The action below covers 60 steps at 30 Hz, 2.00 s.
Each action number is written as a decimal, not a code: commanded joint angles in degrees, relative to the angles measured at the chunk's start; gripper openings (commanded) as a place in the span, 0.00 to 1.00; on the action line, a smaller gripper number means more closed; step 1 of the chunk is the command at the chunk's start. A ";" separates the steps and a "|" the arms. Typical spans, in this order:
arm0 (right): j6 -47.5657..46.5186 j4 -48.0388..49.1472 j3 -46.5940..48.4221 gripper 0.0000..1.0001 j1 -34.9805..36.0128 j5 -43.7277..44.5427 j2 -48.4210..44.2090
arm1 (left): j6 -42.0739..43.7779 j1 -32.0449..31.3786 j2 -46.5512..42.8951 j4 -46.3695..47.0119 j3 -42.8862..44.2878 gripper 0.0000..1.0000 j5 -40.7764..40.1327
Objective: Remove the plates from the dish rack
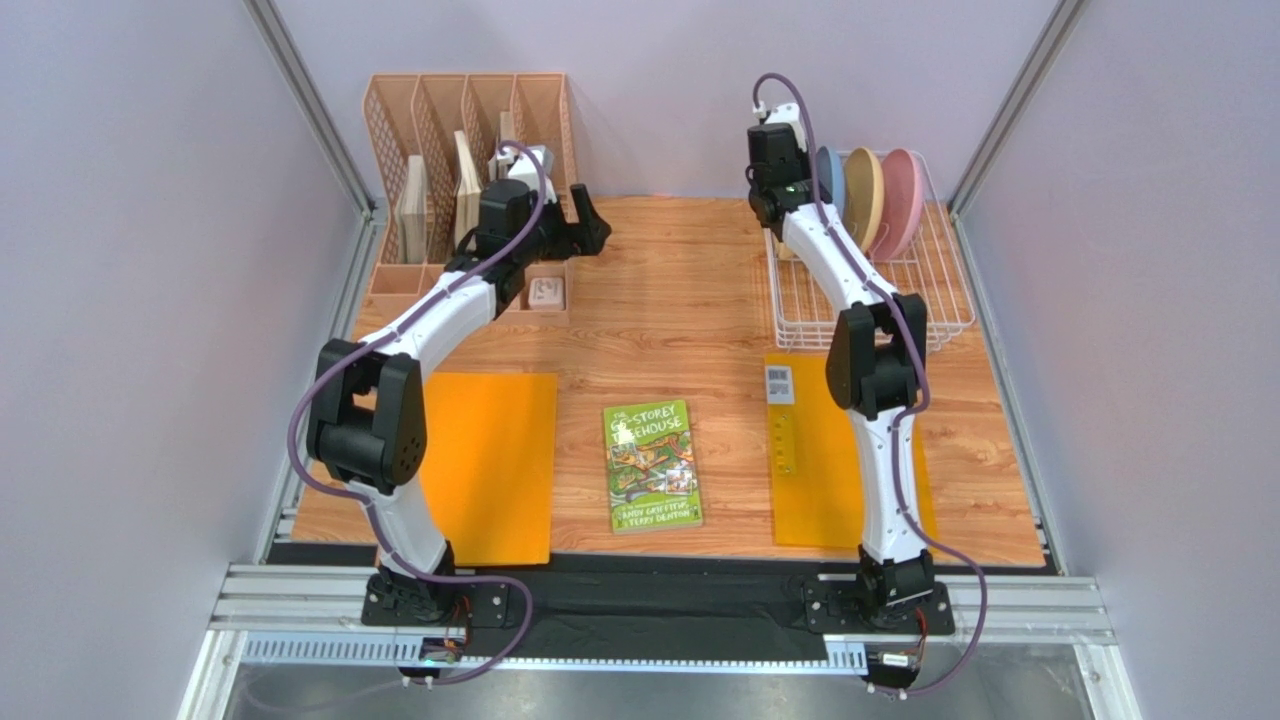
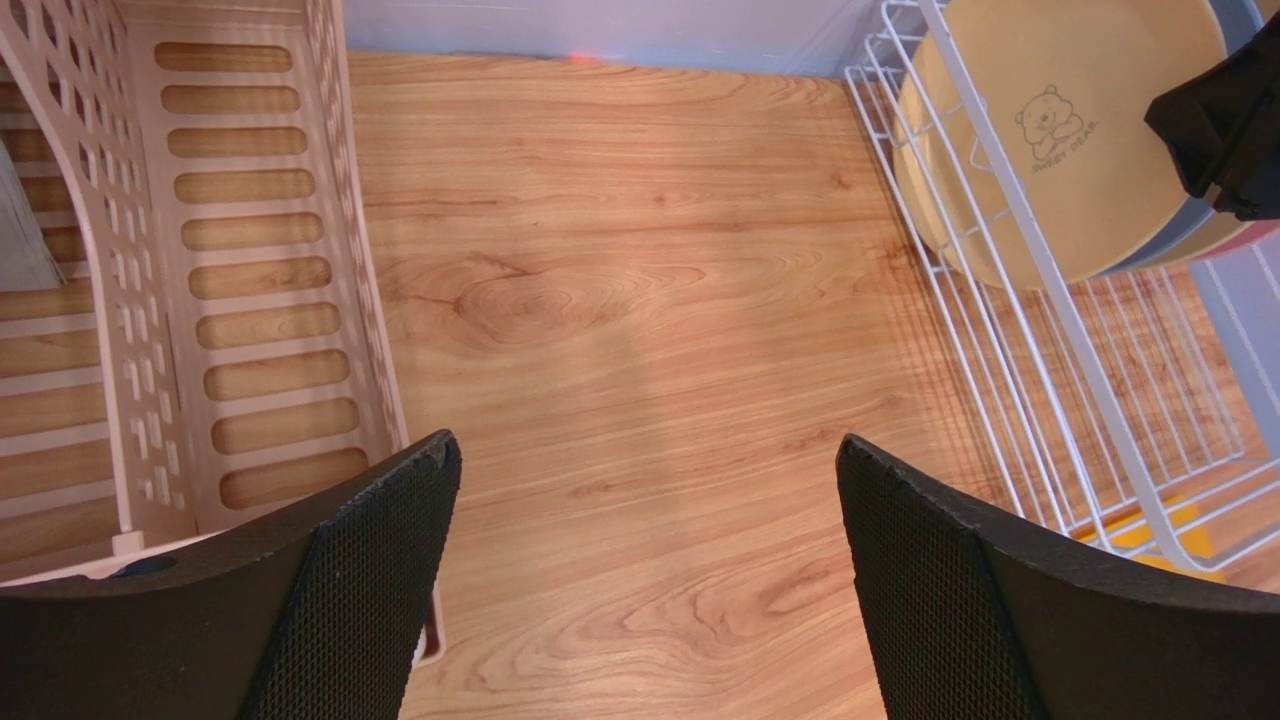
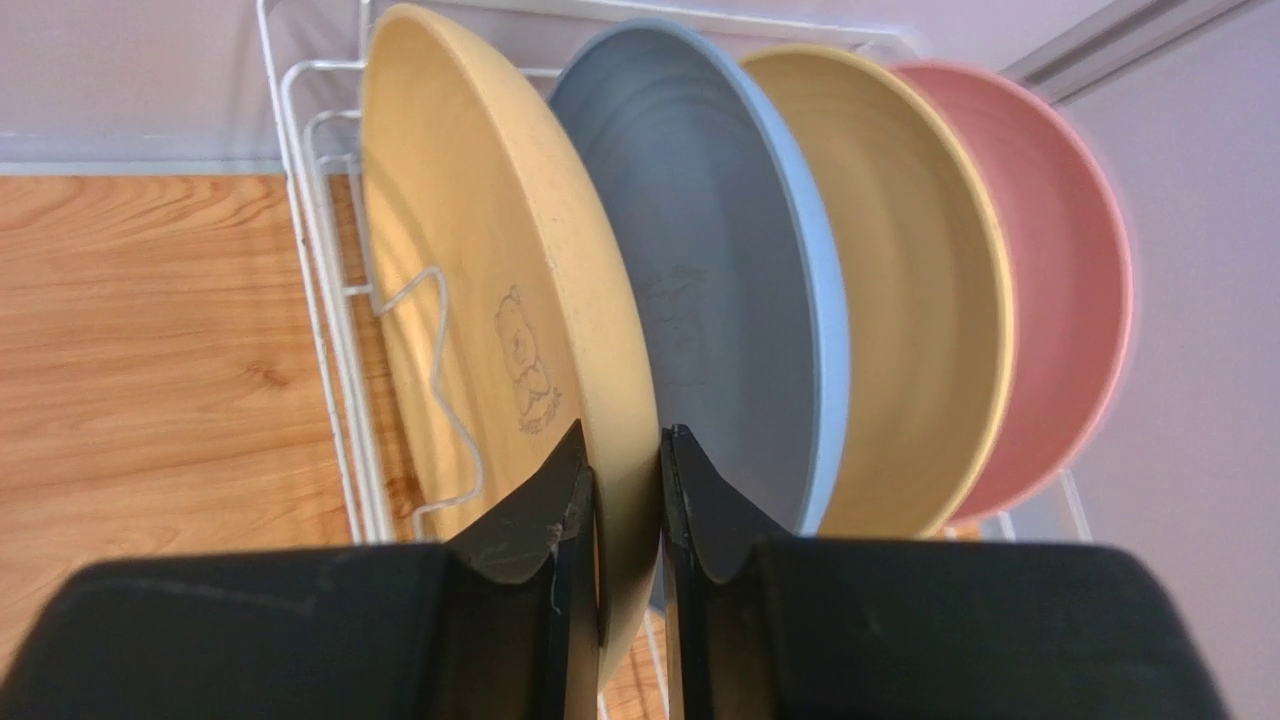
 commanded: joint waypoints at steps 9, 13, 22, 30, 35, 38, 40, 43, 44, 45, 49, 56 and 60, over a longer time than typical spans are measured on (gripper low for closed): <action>-23.10 32.27 -1.82 0.00 7.36 26.05 1.50 | 0.28 -0.28 0.78 -0.13 1.72 1.00 0.76; -28.49 39.15 -6.22 0.00 7.89 27.92 -1.57 | 0.81 -0.28 0.25 -0.75 1.55 1.00 0.94; -10.49 25.90 -19.23 0.00 8.86 22.21 -20.55 | 1.07 -0.28 -1.51 -0.75 1.63 1.00 4.36; 4.70 9.46 -22.66 0.00 9.04 8.87 -29.26 | -2.26 -0.28 -1.86 3.02 0.93 1.00 9.45; 14.82 5.40 -31.16 0.00 8.07 -11.75 -36.54 | -5.08 -0.28 -2.22 7.42 -0.47 1.00 12.97; 22.47 5.84 -35.48 0.00 5.44 -24.67 -39.19 | -7.45 -0.28 -1.78 10.49 -0.91 0.99 15.61; 25.55 8.28 -37.51 0.00 3.94 -29.71 -40.25 | -9.81 -0.28 -1.43 13.13 -1.18 0.99 17.54; 28.19 12.76 -42.08 0.00 2.62 -36.67 -41.92 | -12.28 -0.28 -0.28 15.68 -1.27 0.97 19.57; 29.94 13.48 -42.78 0.00 1.92 -39.55 -42.19 | -12.64 -0.28 0.15 15.95 -1.35 0.96 19.75; 30.92 14.36 -44.27 0.00 1.65 -40.80 -42.62 | -12.81 -0.28 0.42 16.21 -1.44 0.96 19.75; 34.00 18.31 -46.74 0.00 0.60 -45.64 -42.89 | -14.22 -0.28 1.47 18.05 -2.14 0.96 19.31; 38.75 23.94 -51.14 0.00 -0.54 -50.30 -43.94 | -16.68 -0.28 3.67 21.04 -2.85 0.93 19.48; 41.20 26.75 -53.07 0.00 -1.33 -52.50 -44.30 | -18.00 -0.28 4.55 22.45 -2.85 0.91 19.84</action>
